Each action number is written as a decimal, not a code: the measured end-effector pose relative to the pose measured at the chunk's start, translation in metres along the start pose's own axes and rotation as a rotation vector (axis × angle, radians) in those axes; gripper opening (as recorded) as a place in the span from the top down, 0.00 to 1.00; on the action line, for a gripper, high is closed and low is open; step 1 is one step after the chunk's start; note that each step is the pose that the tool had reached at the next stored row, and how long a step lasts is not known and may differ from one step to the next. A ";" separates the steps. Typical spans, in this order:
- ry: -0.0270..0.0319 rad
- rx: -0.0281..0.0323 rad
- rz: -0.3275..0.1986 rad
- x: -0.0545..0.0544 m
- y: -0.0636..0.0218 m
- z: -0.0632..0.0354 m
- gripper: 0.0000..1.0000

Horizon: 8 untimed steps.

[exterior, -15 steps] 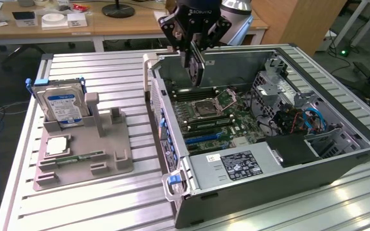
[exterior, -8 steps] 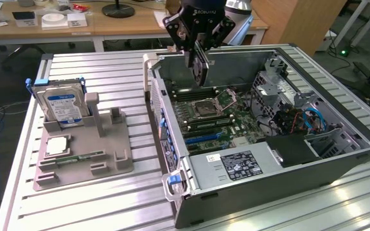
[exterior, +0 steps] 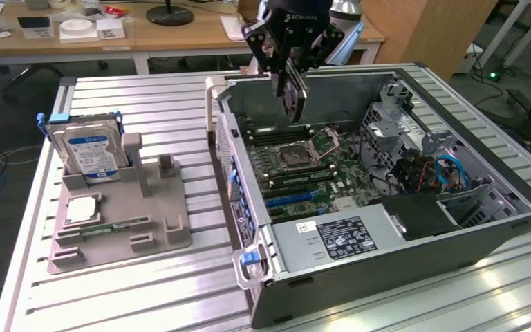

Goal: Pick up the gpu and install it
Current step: 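Pick up the gpu and move the gpu toward the slot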

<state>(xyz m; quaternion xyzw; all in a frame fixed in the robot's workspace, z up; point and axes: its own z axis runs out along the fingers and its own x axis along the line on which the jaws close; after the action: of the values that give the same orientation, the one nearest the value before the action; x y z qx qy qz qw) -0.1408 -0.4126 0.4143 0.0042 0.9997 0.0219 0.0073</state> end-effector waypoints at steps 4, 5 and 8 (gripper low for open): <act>0.0000 0.0000 0.000 -0.005 0.0000 0.0001 0.72; -0.0001 -0.0001 0.000 -0.007 0.0001 0.0002 0.72; 0.0000 0.0000 0.000 -0.012 0.0001 0.0002 0.72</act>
<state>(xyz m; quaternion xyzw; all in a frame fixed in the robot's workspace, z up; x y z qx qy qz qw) -0.1288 -0.4126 0.4143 0.0042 0.9997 0.0219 0.0073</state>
